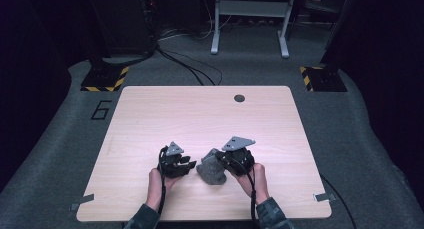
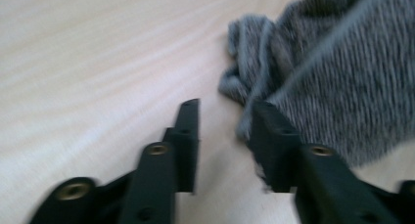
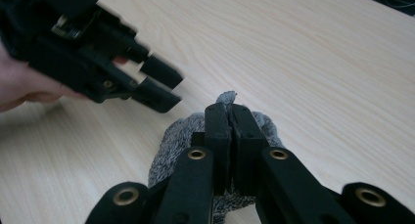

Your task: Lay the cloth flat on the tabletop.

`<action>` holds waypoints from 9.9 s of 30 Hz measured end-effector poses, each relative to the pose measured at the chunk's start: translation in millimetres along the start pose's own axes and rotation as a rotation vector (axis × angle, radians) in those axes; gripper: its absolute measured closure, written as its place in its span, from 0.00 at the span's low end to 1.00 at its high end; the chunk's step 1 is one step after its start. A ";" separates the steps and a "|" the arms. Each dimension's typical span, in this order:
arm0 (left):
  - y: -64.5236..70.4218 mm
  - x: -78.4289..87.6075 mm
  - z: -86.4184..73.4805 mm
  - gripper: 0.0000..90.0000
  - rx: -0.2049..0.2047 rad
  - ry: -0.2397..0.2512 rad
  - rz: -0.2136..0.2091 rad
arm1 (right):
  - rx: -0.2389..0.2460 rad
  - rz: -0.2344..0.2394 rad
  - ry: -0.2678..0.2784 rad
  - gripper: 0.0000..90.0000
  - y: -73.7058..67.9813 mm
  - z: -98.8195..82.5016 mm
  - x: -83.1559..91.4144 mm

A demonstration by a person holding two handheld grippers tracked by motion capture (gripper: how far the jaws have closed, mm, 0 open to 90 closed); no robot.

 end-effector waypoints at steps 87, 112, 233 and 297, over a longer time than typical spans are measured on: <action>21.3 -2.6 -21.8 0.98 0.014 -0.113 -0.071 | -0.089 0.053 -0.183 0.98 25.7 -22.9 -29.8; 14.7 23.3 -40.7 0.83 0.009 -0.124 -0.058 | -0.229 -0.029 -0.127 0.66 59.3 -79.3 24.4; -46.7 3.9 -18.3 0.61 0.104 -0.128 0.144 | -0.316 -0.038 -0.205 0.44 136.3 -42.6 -64.0; -76.3 32.5 103.0 0.97 -0.073 0.028 0.293 | -0.207 -0.202 -0.050 1.00 154.6 25.5 -12.7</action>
Point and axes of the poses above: each handheld gripper's, and its own axes: x roughly backward along the jaws, z roughly out of its top, y roughly to its right, the point moved 3 cm from there along -x, roughly forward along the jaws, and after that the axes turned 3 degrees about -y, right-handed, at the moved point
